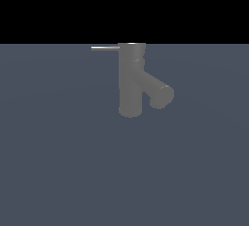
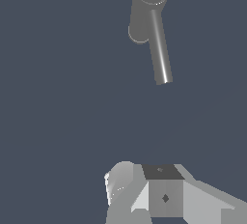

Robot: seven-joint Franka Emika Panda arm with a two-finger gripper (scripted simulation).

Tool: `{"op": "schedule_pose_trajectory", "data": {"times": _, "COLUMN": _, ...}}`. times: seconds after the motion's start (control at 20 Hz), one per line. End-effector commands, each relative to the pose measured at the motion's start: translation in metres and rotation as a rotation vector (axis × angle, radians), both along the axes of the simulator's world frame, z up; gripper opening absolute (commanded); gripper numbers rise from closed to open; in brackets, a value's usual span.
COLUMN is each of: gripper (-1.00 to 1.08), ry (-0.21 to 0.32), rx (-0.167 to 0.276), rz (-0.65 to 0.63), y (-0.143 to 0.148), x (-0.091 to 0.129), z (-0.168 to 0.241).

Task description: Turn on the faucet by rotating a designated handle.

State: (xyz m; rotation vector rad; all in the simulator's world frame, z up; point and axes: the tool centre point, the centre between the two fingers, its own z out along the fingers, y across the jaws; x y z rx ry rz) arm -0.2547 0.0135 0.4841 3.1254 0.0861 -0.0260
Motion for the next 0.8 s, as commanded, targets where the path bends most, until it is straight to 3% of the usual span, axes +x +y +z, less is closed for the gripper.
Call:
{"op": "schedule_pose_trajectory", "data": {"times": 0.0, "gripper": -1.00, "ry": 0.000, "rx": 0.000, "rz": 0.000, "y": 0.000, "x": 0.000, "z": 0.000}}
{"op": "schedule_pose_trajectory", "data": {"times": 0.75, "gripper": -1.00, "ry": 0.036, "rx": 0.021, "rz": 0.005, "y": 0.006, "x": 0.004, "z": -0.011}}
